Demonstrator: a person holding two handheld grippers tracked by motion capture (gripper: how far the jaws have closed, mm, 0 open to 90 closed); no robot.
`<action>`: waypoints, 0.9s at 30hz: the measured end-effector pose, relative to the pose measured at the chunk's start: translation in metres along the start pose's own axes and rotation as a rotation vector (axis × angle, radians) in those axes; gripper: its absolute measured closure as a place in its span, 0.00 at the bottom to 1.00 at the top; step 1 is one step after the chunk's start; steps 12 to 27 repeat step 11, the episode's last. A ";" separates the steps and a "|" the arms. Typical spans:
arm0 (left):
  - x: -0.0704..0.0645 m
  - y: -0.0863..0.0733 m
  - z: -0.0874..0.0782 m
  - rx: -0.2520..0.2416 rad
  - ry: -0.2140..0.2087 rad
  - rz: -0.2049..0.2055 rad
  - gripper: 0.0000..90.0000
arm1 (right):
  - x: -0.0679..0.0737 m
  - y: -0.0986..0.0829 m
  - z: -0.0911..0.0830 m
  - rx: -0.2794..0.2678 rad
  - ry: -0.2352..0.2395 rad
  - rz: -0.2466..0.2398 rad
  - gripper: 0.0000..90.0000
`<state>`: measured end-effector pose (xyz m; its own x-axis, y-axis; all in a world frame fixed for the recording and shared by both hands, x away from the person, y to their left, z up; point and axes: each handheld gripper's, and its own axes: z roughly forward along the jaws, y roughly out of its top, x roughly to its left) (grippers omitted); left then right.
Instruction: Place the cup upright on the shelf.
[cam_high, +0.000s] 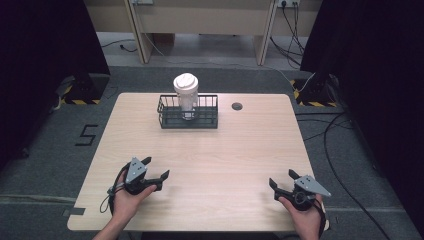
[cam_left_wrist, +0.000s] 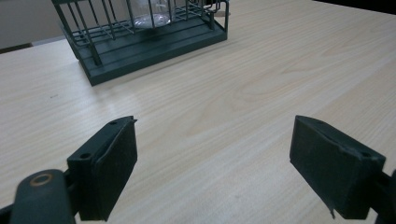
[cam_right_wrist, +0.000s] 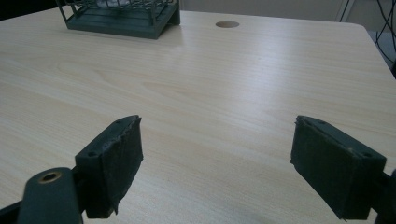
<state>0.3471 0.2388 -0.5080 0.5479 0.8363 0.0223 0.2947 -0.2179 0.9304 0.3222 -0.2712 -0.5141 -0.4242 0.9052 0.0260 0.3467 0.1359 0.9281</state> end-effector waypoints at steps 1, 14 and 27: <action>0.000 -0.002 -0.001 -0.002 0.006 0.004 0.16 | 0.000 0.000 0.000 0.000 -0.001 0.001 0.19; 0.000 -0.008 -0.004 -0.019 0.018 -0.004 0.16 | -0.001 0.000 0.000 -0.002 0.003 0.002 0.19; 0.000 -0.008 -0.004 -0.019 0.018 -0.004 0.16 | -0.001 0.000 0.000 -0.002 0.003 0.002 0.19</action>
